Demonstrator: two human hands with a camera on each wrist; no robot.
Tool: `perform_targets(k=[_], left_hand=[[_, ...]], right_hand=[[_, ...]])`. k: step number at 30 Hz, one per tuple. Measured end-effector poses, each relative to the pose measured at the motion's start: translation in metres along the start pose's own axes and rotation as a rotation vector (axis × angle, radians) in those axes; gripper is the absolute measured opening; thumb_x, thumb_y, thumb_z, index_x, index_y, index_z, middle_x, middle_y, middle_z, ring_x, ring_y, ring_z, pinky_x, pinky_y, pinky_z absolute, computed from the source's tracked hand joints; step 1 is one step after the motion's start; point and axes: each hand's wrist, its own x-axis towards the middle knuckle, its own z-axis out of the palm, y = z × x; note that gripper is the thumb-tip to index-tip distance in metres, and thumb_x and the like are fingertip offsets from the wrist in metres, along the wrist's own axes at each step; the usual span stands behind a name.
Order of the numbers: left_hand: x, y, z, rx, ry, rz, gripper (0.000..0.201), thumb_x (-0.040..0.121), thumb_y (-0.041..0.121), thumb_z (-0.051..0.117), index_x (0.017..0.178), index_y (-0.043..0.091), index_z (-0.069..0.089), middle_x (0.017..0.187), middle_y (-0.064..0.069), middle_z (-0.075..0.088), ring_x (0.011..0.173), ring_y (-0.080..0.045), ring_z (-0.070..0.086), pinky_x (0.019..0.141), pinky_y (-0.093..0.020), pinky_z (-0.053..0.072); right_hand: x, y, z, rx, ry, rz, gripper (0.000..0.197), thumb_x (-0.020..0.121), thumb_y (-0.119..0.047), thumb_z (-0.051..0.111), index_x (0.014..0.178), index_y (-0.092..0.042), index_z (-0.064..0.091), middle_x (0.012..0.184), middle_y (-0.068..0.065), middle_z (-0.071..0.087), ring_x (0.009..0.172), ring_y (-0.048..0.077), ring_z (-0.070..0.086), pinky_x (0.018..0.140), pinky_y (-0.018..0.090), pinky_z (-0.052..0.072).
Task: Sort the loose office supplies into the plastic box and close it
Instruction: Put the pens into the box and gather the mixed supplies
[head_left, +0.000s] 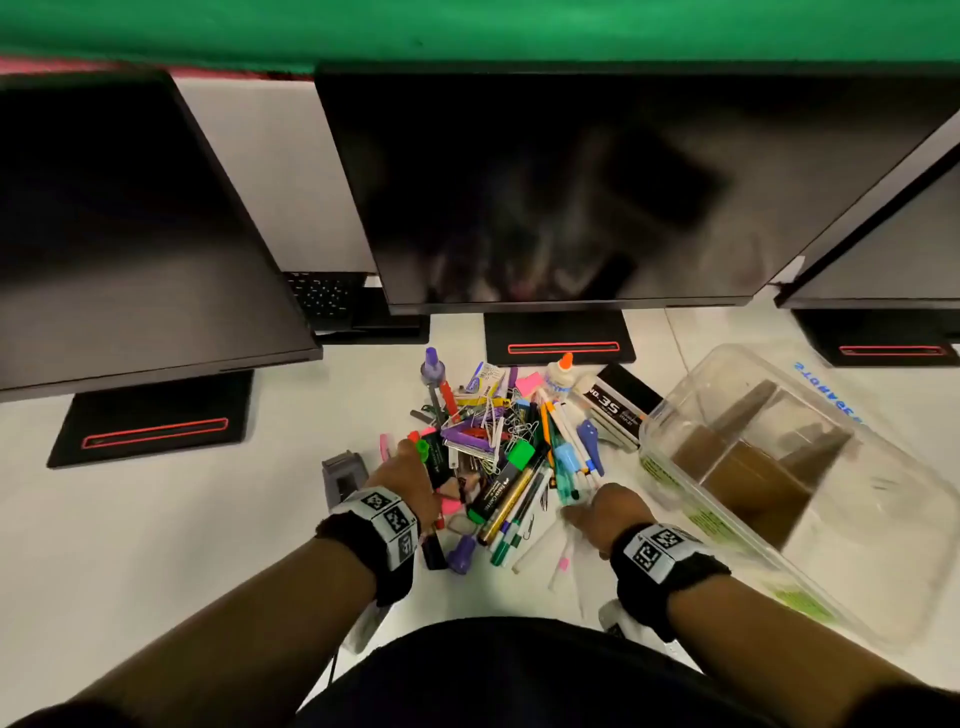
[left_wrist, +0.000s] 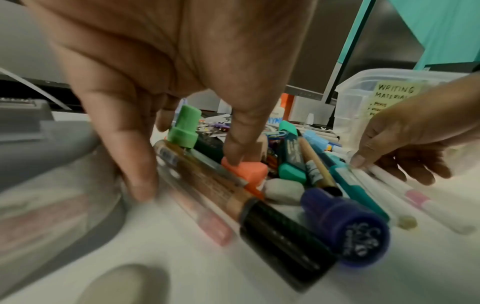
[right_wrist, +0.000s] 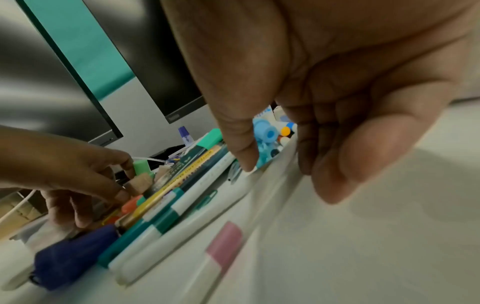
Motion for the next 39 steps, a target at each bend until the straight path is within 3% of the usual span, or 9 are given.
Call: perform_targets(k=[5, 8, 11, 16, 21, 24, 31, 35, 39], left_hand=[[0.01, 0.002, 0.003, 0.02, -0.02, -0.043, 0.087, 0.078, 0.014, 0.069, 0.143, 0.007, 0.01, 0.12, -0.015, 0.058, 0.107, -0.03, 0.061, 0.081, -0.033, 0.053], [0.01, 0.003, 0.008, 0.062, 0.018, -0.045, 0.091, 0.081, 0.008, 0.061, 0.148, 0.013, 0.0, 0.121, -0.018, 0.055, 0.109, -0.031, 0.06, 0.085, -0.035, 0.051], [0.013, 0.004, 0.011, 0.064, 0.026, -0.056, 0.091, 0.085, 0.013, 0.06, 0.149, 0.014, -0.006, 0.127, -0.018, 0.05, 0.115, -0.031, 0.056, 0.092, -0.036, 0.048], [0.015, 0.003, 0.016, 0.08, 0.058, -0.071, 0.094, 0.088, 0.021, 0.061, 0.149, 0.016, -0.01, 0.126, -0.017, 0.047, 0.115, -0.028, 0.054, 0.096, -0.036, 0.046], [0.011, 0.006, 0.012, 0.141, 0.023, -0.07, 0.095, 0.089, 0.024, 0.058, 0.147, 0.005, -0.014, 0.137, -0.02, 0.039, 0.123, -0.029, 0.048, 0.102, -0.035, 0.043], [0.012, 0.004, 0.011, 0.116, 0.032, -0.084, 0.094, 0.089, 0.02, 0.056, 0.146, 0.007, -0.018, 0.134, -0.02, 0.044, 0.119, -0.028, 0.052, 0.101, -0.036, 0.046], [0.011, -0.006, 0.001, -0.049, 0.044, -0.08, 0.1, 0.082, -0.005, 0.05, 0.145, 0.015, -0.024, 0.121, -0.017, 0.054, 0.101, -0.027, 0.061, 0.086, -0.034, 0.054], [0.007, -0.007, -0.009, -0.073, 0.069, -0.058, 0.097, 0.085, -0.006, 0.047, 0.144, 0.013, -0.028, 0.101, -0.014, 0.06, 0.076, -0.018, 0.057, 0.073, -0.027, 0.052], [0.001, -0.005, -0.02, -0.153, 0.094, -0.019, 0.099, 0.082, -0.009, 0.046, 0.144, 0.018, -0.027, 0.102, -0.015, 0.061, 0.08, -0.023, 0.063, 0.071, -0.031, 0.054]], right_hand=[[0.005, -0.012, 0.0, -0.138, 0.068, -0.053, 0.03, 0.092, -0.025, 0.049, 0.108, -0.002, 0.057, 0.09, 0.008, 0.054, 0.079, 0.022, 0.05, 0.067, 0.025, 0.041], [0.008, -0.014, 0.005, -0.165, 0.088, -0.101, 0.029, 0.095, -0.02, 0.041, 0.115, -0.002, 0.054, 0.111, 0.013, 0.061, 0.095, 0.027, 0.058, 0.074, 0.027, 0.044], [0.012, -0.016, 0.008, -0.093, 0.094, -0.11, 0.032, 0.1, -0.018, 0.032, 0.121, -0.001, 0.049, 0.125, 0.016, 0.058, 0.113, 0.029, 0.057, 0.088, 0.029, 0.045], [0.016, -0.016, 0.006, 0.019, 0.139, -0.09, 0.032, 0.099, -0.013, 0.032, 0.125, 0.0, 0.042, 0.125, 0.019, 0.054, 0.114, 0.033, 0.054, 0.091, 0.034, 0.043], [0.029, -0.029, -0.011, -0.025, 0.29, -0.144, 0.045, 0.093, -0.005, 0.041, 0.137, 0.0, 0.032, 0.133, 0.019, 0.047, 0.12, 0.03, 0.05, 0.098, 0.031, 0.041], [0.034, -0.044, -0.02, -0.05, 0.281, -0.161, 0.036, 0.094, -0.007, 0.04, 0.129, 0.0, 0.042, 0.135, 0.019, 0.043, 0.121, 0.034, 0.048, 0.097, 0.038, 0.043], [0.052, -0.067, -0.025, -0.088, 0.261, -0.153, 0.045, 0.091, -0.004, 0.044, 0.135, -0.003, 0.035, 0.144, 0.017, 0.033, 0.124, 0.032, 0.048, 0.098, 0.043, 0.047], [0.059, -0.07, -0.033, -0.098, 0.25, -0.05, 0.049, 0.092, -0.011, 0.05, 0.137, -0.005, 0.034, 0.141, 0.017, 0.038, 0.123, 0.034, 0.049, 0.097, 0.044, 0.045], [0.062, -0.076, -0.037, -0.121, 0.21, -0.01, 0.041, 0.09, -0.011, 0.053, 0.128, 0.0, 0.044, 0.13, 0.017, 0.055, 0.119, 0.03, 0.055, 0.095, 0.037, 0.049]])
